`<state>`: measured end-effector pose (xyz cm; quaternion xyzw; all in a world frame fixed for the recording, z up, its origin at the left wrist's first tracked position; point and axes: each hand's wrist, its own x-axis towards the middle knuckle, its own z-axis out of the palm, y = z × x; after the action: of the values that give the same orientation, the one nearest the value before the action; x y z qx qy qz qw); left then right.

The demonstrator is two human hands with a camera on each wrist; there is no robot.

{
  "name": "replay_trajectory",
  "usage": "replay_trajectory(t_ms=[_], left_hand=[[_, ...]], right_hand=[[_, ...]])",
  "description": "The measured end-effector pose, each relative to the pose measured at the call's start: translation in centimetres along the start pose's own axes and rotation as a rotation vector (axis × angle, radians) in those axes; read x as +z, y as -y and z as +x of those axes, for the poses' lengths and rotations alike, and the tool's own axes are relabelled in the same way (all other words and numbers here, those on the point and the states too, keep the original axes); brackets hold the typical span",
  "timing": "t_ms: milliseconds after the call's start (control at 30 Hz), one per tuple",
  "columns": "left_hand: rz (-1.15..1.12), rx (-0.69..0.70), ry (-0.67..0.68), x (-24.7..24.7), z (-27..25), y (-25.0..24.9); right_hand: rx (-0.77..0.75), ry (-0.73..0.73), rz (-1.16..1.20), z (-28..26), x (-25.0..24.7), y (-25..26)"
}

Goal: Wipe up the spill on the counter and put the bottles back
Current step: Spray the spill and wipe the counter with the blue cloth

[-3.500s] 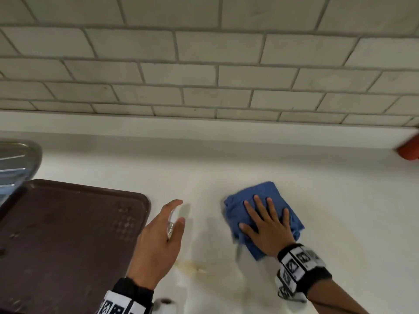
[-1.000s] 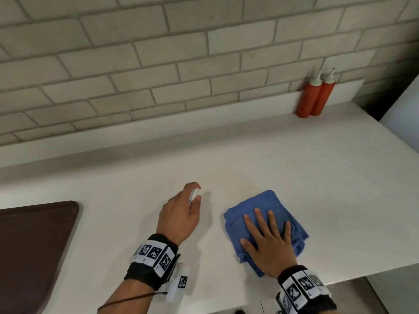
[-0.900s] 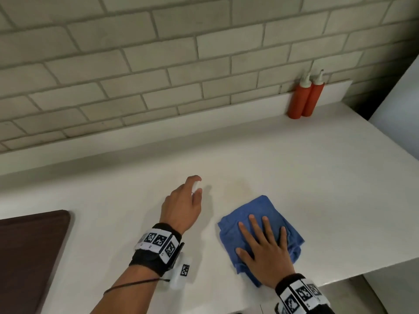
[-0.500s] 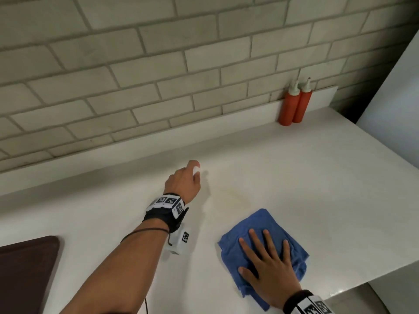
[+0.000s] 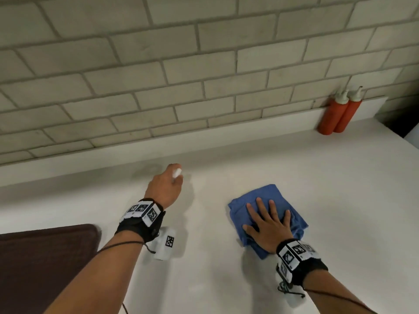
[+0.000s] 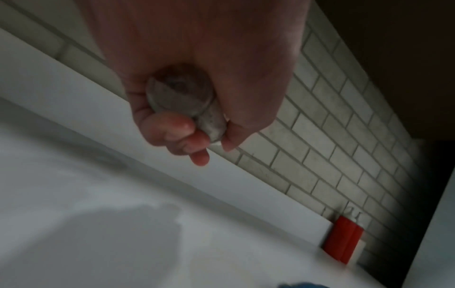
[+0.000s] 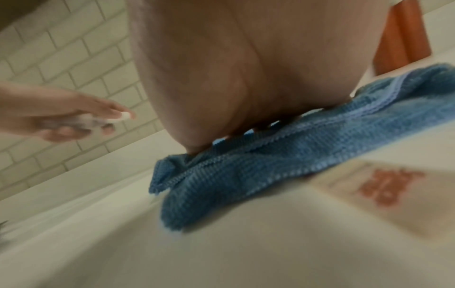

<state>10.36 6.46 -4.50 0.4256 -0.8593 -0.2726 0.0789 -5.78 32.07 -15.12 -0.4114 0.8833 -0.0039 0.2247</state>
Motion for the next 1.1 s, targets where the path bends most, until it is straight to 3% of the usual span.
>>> replay_trajectory(t_ms=[200,300,433,533,633,733,833,900,1100], left_hand=[[-0.094,-0.038,-0.054,-2.4,-4.3,5.6],[-0.115,-0.067,-0.081,-3.8,-5.3,8.5],[-0.14,-0.106,-0.116,-5.6,-5.8,11.5],[-0.151,-0.093,-0.128,-6.6,-5.6,12.9],[-0.17,-0.066,-0.147,-7.1,-5.5,13.7],[-0.182,-0.039,-0.168,-7.4,-5.7,14.3],[-0.196,-0.022,-0.142,-7.6,-6.1,15.1],[-0.199,-0.033,-0.143,-7.8,-6.3,15.8],[-0.216,-0.057,-0.155,-8.7,-6.5,17.6]], right_hand=[[-0.033,0.057,-0.035,9.3,-2.7,8.5],[-0.107,0.072,-0.062,11.4,-2.0,14.1],[-0.325,0.08,-0.15,7.8,1.0,19.8],[-0.402,0.012,-0.208,4.1,4.3,20.1],[-0.384,0.035,-0.185,4.3,3.7,18.9],[-0.303,0.028,-0.139,9.0,0.7,18.5],[-0.147,0.094,-0.099,13.9,-1.9,20.6],[-0.131,0.101,-0.114,15.1,-2.0,23.2],[-0.5,0.039,-0.195,6.9,4.3,29.3]])
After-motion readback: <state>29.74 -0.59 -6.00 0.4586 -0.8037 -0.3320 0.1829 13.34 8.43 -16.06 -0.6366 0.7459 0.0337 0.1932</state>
